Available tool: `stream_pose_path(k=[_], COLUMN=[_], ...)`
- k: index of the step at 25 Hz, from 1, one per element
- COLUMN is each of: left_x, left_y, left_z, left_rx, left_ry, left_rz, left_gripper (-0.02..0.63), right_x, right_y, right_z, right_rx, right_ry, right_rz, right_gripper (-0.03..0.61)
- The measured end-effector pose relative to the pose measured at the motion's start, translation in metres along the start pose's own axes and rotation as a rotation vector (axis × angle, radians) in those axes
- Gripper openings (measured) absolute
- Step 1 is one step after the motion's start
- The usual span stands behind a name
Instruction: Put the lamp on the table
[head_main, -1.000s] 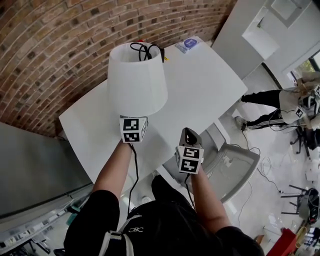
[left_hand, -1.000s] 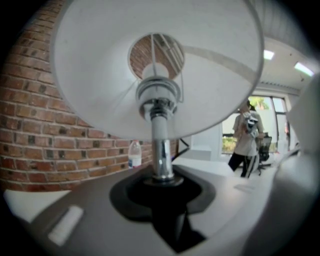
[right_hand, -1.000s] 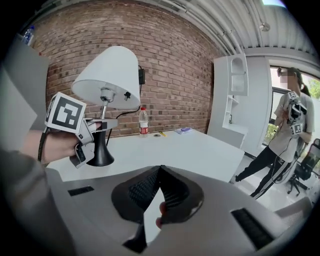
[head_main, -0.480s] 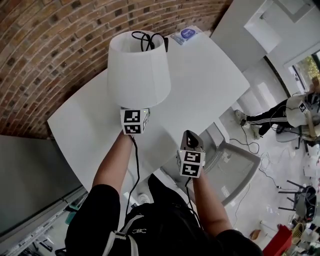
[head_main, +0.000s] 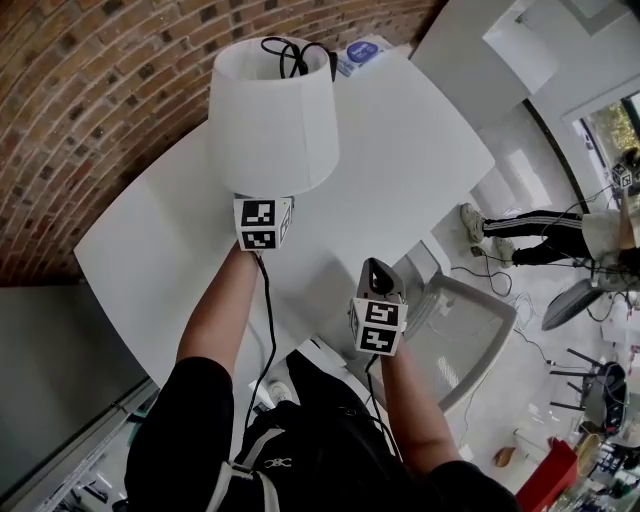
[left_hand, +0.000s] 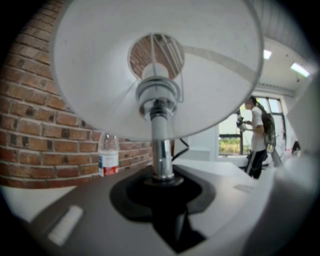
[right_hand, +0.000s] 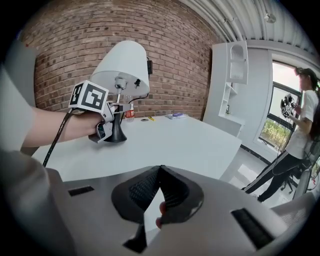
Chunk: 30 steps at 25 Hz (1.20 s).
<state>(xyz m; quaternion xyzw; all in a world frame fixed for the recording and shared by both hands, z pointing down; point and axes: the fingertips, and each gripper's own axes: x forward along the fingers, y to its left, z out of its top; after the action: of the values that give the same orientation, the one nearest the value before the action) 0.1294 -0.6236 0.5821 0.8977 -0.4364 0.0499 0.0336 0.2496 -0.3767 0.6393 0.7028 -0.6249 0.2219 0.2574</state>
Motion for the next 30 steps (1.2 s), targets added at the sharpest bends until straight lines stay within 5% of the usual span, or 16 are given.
stream_pose_path(k=[30], left_x=[0.006], left_y=[0.001], left_z=[-0.022], left_rx=[-0.015], left_ry=[0.134], left_rz=[-0.004], left_gripper=[0.098], right_x=[-0.011], right_y=[0.012], right_z=[-0.021], right_rx=[0.055], right_ry=[0.022], right_rz=[0.032], right_gripper=[-0.011])
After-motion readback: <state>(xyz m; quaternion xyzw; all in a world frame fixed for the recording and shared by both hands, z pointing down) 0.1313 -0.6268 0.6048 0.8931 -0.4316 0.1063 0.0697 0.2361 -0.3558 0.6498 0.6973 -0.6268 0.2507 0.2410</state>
